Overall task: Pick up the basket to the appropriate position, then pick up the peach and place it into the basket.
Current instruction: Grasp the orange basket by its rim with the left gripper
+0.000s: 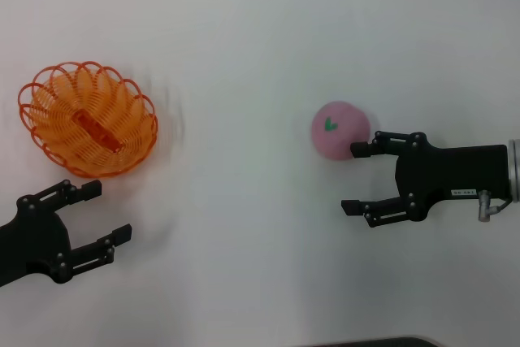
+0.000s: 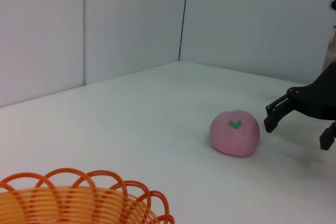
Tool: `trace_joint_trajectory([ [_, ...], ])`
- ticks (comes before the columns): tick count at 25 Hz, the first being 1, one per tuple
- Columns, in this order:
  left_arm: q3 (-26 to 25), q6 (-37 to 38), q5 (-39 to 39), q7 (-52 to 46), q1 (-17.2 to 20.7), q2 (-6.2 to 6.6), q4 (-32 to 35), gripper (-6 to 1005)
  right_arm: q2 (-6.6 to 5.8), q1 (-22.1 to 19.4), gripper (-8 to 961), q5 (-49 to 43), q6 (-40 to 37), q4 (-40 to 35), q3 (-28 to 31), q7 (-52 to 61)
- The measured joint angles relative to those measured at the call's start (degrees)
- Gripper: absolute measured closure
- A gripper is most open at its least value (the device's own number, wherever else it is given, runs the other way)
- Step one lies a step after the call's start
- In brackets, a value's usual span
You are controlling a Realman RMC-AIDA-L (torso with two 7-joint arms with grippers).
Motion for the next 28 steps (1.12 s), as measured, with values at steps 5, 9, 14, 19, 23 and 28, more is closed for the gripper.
trace_joint_trajectory([
  [5, 0.0, 0.1, 0.0, -0.1, 0.1, 0.00, 0.0, 220, 0.00, 0.0, 7, 0.0, 0.1, 0.0, 0.0, 0.0],
  [9, 0.0, 0.1, 0.1, -0.1, 0.1, 0.00, 0.0, 220, 0.00, 0.0, 7, 0.0, 0.1, 0.0, 0.1, 0.0],
  [14, 0.0, 0.7, 0.1, -2.9, 0.0, 0.19, 0.2, 221, 0.00, 0.0, 7, 0.0, 0.1, 0.0, 0.1, 0.2],
  [19, -0.2, 3.5, 0.3, -12.9, -0.4, 1.36, 1.8, 221, 0.00, 0.0, 7, 0.0, 0.1, 0.0, 0.2, 0.4],
  [23, -0.8, 5.9, 0.4, -24.9, -1.4, 2.60, 4.2, 222, 0.00, 0.0, 7, 0.0, 0.1, 0.0, 0.4, 0.4],
  [28, -0.8, 7.3, 1.3, -35.6, -3.1, 4.43, 5.1, 223, 0.00, 0.1, 7, 0.0, 0.2, 0.0, 0.4, 0.5],
])
